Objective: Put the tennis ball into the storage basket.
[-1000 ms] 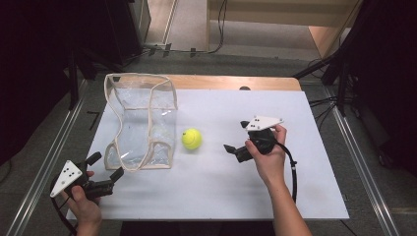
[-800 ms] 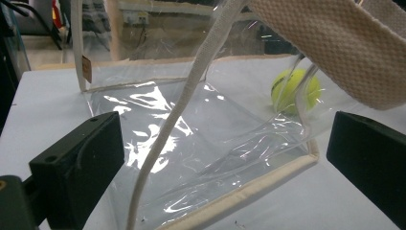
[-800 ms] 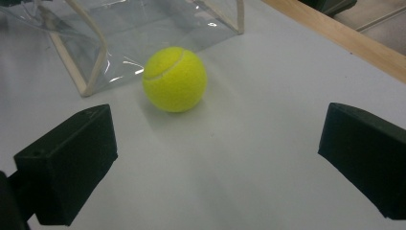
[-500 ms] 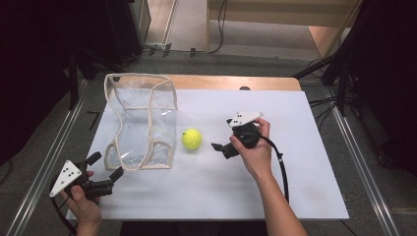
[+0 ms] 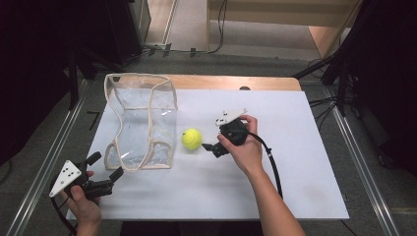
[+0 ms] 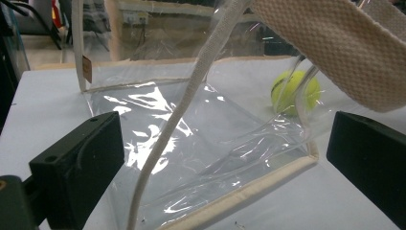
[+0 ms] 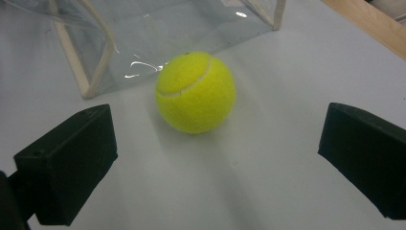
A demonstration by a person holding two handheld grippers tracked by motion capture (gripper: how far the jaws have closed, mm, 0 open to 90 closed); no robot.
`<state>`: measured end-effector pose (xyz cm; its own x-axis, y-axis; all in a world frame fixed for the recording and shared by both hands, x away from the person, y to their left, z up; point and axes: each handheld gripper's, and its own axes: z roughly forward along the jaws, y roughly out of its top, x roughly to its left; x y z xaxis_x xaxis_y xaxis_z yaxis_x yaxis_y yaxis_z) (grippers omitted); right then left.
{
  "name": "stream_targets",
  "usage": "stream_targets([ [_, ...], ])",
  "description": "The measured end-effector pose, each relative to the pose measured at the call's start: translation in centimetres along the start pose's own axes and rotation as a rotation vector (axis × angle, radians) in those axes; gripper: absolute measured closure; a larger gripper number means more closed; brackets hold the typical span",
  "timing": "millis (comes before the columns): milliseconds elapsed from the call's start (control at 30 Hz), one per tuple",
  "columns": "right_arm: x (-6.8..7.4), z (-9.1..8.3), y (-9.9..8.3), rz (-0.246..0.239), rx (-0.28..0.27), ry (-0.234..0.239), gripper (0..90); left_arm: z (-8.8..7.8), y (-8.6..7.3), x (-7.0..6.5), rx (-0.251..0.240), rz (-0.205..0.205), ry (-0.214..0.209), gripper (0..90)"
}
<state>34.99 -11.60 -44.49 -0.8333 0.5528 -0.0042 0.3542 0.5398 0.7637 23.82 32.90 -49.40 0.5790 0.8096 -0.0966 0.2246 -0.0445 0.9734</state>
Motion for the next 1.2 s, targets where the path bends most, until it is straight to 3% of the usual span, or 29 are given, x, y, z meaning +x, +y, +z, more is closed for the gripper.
stream_targets([
  [433, 0.3, 1.8, 1.9, -0.035, 0.028, 0.037, 0.0, 0.0, 0.0, 0.0, 0.003, 0.0, 0.001, 0.0],
  [700, 0.4, 3.3, 3.0, -0.072, 0.07, 0.065, 0.0, 0.0, 0.0, 0.0, 0.002, 0.001, 0.0, 0.0],
  [1200, 0.4, 6.3, 3.9, -0.085, 0.167, 0.089, 0.0, 0.0, 0.0, 0.0, -0.002, -0.003, -0.004, 0.0],
])
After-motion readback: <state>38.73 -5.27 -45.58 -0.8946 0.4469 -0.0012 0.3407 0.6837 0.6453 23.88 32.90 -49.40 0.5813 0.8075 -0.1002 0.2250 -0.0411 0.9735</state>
